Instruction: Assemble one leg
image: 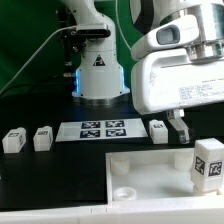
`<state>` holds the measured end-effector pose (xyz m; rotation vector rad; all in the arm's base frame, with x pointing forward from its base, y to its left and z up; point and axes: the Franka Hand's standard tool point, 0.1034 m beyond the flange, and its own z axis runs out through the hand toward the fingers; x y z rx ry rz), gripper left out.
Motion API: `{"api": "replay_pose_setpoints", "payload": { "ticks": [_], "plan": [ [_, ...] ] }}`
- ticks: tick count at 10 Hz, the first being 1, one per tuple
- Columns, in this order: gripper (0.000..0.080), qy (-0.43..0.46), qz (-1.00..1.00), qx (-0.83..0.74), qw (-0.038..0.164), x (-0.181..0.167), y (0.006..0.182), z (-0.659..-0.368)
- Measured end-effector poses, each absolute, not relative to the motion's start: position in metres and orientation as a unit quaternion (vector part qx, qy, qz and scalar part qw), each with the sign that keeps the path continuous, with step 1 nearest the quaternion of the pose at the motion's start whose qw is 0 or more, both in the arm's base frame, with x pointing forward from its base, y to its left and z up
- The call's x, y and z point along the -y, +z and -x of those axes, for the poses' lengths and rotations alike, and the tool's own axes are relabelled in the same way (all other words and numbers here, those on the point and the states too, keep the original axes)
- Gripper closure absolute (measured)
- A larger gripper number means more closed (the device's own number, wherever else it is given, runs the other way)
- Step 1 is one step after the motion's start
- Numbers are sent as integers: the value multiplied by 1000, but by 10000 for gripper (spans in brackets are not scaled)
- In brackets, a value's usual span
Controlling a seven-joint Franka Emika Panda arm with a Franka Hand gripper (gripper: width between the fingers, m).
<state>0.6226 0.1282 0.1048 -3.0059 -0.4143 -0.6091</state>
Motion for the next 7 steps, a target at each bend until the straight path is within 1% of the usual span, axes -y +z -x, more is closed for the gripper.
{"api": "replay_pose_setpoints", "payload": {
  "ticks": [1, 2, 3, 4, 5, 6, 7],
  "plan": [
    [151, -176, 975, 134, 23, -127, 103, -621],
    [151, -178, 975, 134, 22, -125, 104, -622],
    [151, -146, 980, 134, 21, -123, 100, -618],
    [151, -77, 988, 135, 21, -123, 103, -616],
    [151, -28, 991, 133, 21, -122, 113, -627],
    [151, -2, 991, 131, 21, -124, 112, -633],
    [151, 64, 989, 131, 19, -124, 109, -625]
  ]
}}
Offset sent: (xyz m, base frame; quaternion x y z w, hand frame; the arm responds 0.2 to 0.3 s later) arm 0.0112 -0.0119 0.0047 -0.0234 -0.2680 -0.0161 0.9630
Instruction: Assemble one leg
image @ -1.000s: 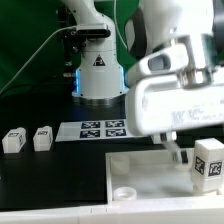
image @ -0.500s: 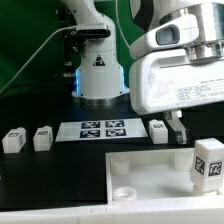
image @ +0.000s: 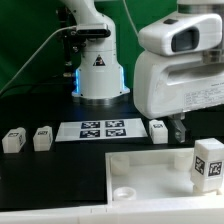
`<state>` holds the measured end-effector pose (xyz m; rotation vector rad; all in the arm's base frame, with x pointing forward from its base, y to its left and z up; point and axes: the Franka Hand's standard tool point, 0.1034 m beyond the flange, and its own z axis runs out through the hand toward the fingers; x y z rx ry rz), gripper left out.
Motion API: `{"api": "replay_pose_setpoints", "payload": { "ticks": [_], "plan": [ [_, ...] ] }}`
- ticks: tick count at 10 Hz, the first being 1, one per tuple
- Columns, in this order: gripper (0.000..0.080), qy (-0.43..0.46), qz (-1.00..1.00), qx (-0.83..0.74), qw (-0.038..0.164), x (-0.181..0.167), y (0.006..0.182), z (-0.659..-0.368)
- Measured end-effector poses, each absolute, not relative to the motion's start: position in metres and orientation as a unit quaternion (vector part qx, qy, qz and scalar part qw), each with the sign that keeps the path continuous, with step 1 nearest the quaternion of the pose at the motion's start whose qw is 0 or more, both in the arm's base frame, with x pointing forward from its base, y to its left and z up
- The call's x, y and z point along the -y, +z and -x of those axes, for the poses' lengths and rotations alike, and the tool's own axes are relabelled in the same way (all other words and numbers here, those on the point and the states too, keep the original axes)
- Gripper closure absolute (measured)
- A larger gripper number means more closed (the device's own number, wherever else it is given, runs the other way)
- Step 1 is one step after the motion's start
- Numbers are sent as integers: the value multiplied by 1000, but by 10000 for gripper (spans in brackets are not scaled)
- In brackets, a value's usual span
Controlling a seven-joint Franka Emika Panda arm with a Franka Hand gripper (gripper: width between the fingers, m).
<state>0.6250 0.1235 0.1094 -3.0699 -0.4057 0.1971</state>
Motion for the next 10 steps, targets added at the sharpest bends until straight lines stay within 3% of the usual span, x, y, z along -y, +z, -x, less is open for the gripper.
{"api": "replay_pose_setpoints", "payload": {
  "ticks": [7, 9, 10],
  "plan": [
    [151, 59, 989, 137, 17, -131, 72, -625],
    [151, 53, 989, 137, 17, -131, 69, -624],
    [238, 53, 989, 137, 17, -131, 69, -624]
  ]
}}
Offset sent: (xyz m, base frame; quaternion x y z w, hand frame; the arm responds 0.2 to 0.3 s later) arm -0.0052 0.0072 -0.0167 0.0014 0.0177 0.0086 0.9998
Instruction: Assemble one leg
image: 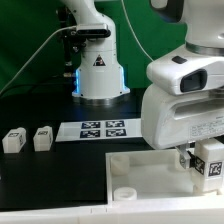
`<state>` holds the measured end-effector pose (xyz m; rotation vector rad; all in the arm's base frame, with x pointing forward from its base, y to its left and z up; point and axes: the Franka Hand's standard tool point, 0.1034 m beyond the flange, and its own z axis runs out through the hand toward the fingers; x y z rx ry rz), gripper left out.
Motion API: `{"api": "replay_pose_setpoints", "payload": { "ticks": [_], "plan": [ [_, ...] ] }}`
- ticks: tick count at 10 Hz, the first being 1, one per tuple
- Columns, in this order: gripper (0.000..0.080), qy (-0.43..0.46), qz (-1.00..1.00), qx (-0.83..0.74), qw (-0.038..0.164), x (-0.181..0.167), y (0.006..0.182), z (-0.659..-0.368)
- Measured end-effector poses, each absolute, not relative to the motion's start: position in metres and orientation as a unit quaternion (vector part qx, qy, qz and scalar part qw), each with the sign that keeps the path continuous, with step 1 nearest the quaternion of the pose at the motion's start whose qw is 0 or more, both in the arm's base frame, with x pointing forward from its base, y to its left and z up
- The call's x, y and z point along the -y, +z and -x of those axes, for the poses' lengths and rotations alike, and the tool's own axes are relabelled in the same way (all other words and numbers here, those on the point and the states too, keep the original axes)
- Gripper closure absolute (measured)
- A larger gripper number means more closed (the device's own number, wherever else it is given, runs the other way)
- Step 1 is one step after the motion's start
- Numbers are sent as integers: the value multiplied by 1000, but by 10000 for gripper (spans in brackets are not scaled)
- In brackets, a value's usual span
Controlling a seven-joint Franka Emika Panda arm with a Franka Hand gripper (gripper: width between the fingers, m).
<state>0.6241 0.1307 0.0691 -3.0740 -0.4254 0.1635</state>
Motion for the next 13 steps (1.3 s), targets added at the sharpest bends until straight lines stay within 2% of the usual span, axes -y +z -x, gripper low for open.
{"api": "replay_pose_setpoints", "payload": {
  "ticks": [1, 2, 3, 7, 11, 13],
  "plan": [
    [238, 53, 989, 137, 17, -130, 69, -624],
    [422, 53, 989, 135, 14, -126, 69, -625],
    [501, 53, 989, 135, 10, -122, 68, -626],
    [503, 51, 994, 94, 12, -120, 67, -626],
    [510, 48, 993, -103, 23, -119, 59, -627],
    [517, 60, 968, -239, 40, -121, 54, -626]
  ]
}}
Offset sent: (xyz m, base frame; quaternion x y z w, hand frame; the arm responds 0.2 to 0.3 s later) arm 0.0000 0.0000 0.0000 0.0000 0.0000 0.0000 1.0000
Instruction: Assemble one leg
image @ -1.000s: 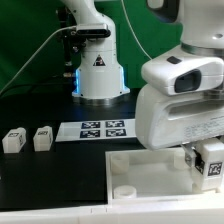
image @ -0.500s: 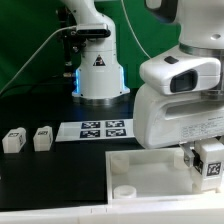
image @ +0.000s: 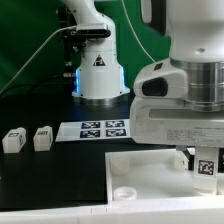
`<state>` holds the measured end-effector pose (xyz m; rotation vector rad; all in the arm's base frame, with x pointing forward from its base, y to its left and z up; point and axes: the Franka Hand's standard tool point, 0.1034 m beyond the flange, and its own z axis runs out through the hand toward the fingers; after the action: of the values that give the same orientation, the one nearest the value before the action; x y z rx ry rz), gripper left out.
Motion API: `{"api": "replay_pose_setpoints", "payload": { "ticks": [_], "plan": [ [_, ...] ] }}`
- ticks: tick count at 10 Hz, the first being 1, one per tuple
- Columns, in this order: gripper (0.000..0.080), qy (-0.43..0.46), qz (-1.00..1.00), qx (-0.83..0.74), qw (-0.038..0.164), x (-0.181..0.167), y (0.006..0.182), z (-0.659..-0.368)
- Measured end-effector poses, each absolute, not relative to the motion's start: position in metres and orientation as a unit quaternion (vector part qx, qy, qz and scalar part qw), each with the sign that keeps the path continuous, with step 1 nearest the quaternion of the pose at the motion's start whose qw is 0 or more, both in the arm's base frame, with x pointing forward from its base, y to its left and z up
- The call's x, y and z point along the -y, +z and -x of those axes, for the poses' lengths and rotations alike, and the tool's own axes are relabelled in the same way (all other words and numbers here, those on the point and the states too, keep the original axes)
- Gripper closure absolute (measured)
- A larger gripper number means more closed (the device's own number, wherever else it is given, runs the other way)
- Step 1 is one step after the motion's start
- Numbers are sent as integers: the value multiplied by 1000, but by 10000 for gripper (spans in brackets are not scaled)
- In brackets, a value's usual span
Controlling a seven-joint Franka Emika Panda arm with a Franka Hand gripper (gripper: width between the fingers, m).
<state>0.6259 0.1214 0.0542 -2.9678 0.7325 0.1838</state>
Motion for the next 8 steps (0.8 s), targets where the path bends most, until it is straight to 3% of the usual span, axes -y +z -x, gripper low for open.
{"api": "replay_pose_setpoints", "payload": {
  "ticks": [4, 7, 8],
  "plan": [
    [523, 66, 917, -393, 30, -123, 54, -626],
    [523, 49, 807, -584, 71, -121, 53, -629],
    [523, 50, 800, -594, 73, -122, 53, -629]
  ]
}}
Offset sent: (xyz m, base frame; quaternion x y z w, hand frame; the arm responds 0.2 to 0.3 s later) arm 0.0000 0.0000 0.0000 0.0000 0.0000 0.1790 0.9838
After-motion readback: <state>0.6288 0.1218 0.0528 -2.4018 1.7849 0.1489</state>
